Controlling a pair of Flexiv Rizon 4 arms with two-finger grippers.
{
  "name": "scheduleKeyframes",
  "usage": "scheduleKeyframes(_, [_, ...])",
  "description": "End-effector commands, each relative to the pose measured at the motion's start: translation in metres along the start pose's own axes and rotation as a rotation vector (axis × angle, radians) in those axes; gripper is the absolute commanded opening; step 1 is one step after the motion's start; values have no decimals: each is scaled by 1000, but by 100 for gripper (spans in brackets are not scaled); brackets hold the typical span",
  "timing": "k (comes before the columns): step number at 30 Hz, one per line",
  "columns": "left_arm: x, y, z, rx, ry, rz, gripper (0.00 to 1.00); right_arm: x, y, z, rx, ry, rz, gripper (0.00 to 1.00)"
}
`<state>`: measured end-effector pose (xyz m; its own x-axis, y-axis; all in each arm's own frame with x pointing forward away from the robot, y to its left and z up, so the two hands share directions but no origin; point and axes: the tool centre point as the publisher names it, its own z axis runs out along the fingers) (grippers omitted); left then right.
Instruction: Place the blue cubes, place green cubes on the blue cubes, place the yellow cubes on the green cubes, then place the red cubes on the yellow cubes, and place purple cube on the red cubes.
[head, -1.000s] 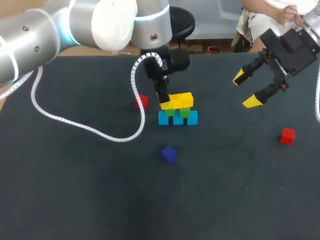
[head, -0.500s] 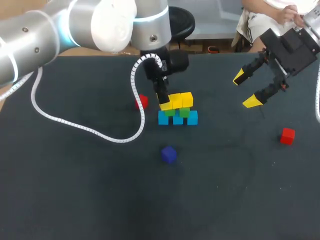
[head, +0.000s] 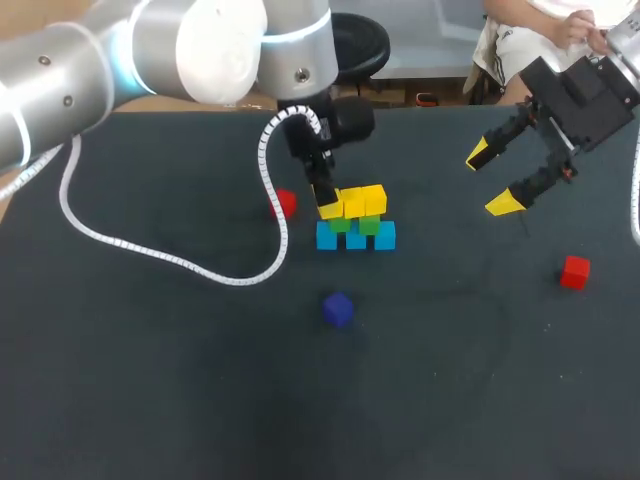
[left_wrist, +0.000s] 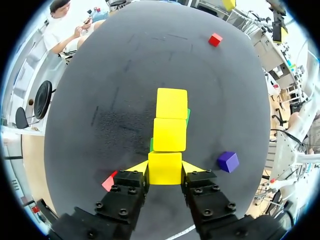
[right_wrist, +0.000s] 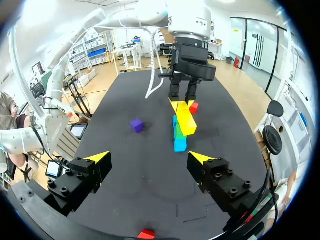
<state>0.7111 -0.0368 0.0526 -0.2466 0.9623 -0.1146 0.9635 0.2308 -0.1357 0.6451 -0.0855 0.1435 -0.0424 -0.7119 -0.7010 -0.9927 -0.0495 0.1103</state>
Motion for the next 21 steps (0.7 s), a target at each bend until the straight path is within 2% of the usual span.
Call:
scheduleKeyframes(1, [2,0,1,-1,-6,-1,0,0,0,0,0,-1,-1,100])
scheduleKeyframes(21, [1,0,0,-8,-12,2,0,0,0,0,0,-1,-1,100])
